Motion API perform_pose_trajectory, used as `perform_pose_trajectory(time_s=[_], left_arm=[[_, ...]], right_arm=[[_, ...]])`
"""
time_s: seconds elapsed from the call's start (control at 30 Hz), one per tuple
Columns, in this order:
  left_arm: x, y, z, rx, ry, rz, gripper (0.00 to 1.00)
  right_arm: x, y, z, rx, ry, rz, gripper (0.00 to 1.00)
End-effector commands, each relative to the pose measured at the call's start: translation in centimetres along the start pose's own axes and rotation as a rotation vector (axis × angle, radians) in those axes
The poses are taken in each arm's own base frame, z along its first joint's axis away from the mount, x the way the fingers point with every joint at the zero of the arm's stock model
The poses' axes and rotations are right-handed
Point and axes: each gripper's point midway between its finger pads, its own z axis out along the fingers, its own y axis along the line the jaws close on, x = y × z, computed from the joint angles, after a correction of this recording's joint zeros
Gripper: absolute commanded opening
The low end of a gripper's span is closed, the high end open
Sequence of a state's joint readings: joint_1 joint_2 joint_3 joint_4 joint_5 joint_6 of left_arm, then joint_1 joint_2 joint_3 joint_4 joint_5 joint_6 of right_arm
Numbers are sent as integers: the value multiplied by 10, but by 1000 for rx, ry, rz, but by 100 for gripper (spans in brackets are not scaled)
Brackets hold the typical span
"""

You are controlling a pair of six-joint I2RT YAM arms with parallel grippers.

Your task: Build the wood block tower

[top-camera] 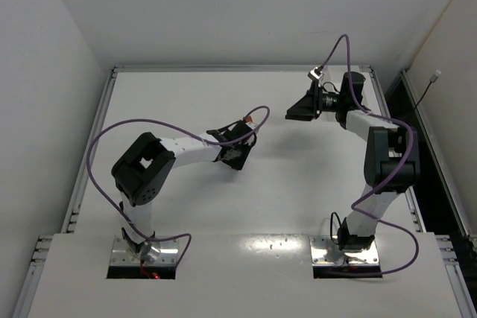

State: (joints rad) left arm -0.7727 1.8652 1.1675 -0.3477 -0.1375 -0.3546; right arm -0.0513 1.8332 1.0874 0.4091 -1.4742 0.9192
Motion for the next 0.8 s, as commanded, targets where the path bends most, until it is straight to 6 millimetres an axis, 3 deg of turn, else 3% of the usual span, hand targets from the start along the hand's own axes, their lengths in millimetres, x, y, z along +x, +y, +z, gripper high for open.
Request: perform_pose_trajectory(time_s=[0.0, 0.1, 0.23, 0.33, 0.37, 0.4, 0.43, 0.47, 0.5, 0.57, 0.63, 0.7, 0.77], left_arm=[[-20, -4, -2, 6, -61, -14, 25], [-21, 0, -2, 1, -61, -22, 0], [-47, -2, -22, 32, -124, -27, 0], [-68, -9, -54, 106, -194, -8, 0], [-80, -19, -68, 161, -234, 5, 0], [-85, -22, -78, 185, -255, 6, 0], [-102, -27, -102, 221, -326, 17, 0], [-109, -32, -115, 257, -353, 21, 0], [-110, -40, -125, 324, -359, 29, 0], [-132, -47, -158, 438, -460, 38, 0], [-137, -59, -176, 532, -481, 64, 0], [-149, -56, -190, 563, -533, 92, 0], [-154, -56, -204, 667, -553, 123, 0]], right_arm=[[12, 24, -6, -74, 68, -93, 62], [10, 26, -6, -68, 61, -111, 62], [8, 18, -4, -21, 15, -76, 59], [19, 12, 0, 23, -5, 6, 57], [20, 2, 3, 87, -29, -62, 57], [38, -7, 1, 170, -19, 96, 57], [39, -33, -7, 350, -40, 81, 57], [39, -40, -9, 436, 2, -47, 57], [45, -47, -15, 520, 33, -65, 57], [49, -53, -29, 656, 75, -128, 59], [46, -61, -41, 756, 73, -146, 59], [28, -56, -49, 767, 28, -189, 59], [6, -37, -35, 653, 0, -270, 59]])
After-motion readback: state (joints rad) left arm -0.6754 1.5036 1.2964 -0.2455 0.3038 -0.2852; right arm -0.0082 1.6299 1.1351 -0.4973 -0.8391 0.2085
